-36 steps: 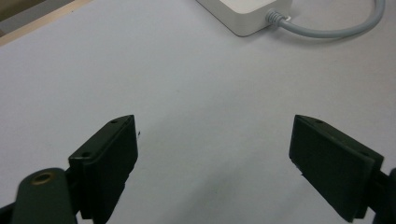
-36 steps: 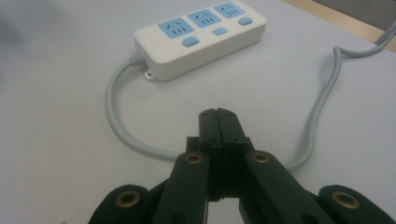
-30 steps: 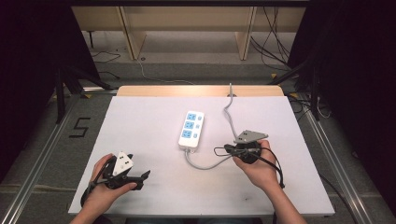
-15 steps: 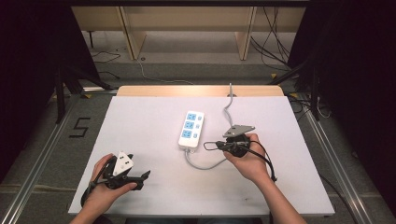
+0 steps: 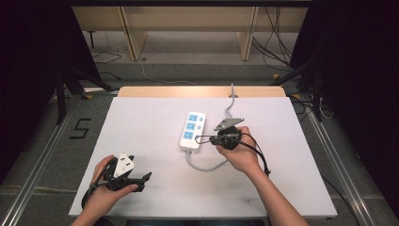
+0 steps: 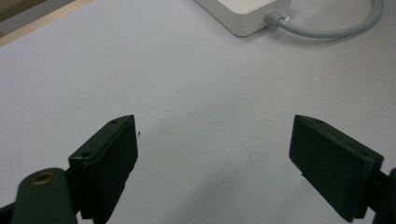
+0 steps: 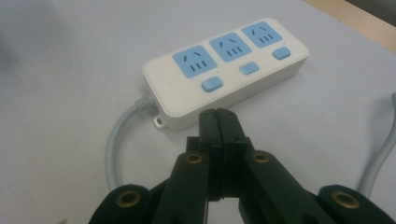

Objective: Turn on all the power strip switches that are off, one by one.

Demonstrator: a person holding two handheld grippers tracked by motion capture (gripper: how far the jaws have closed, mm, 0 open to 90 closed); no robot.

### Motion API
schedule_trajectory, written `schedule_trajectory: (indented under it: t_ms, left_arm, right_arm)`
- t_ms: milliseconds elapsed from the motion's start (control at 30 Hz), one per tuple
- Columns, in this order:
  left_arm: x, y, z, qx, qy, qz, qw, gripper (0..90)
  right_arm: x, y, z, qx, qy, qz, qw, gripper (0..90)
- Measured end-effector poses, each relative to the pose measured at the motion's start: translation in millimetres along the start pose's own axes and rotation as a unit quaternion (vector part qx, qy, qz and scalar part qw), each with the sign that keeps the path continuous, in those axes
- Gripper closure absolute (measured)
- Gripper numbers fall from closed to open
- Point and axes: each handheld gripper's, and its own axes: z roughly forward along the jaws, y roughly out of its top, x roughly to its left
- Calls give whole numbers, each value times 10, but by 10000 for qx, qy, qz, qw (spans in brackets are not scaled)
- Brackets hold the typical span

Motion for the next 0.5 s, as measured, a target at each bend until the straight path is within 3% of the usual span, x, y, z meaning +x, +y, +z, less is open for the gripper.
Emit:
schedule_trajectory:
  t_ms: [500]
  left_arm:
    - [2, 2, -3, -27, 15, -13, 10000, 155]
  right_arm:
    - [-63, 281, 220, 201, -15, -80, 9998, 900]
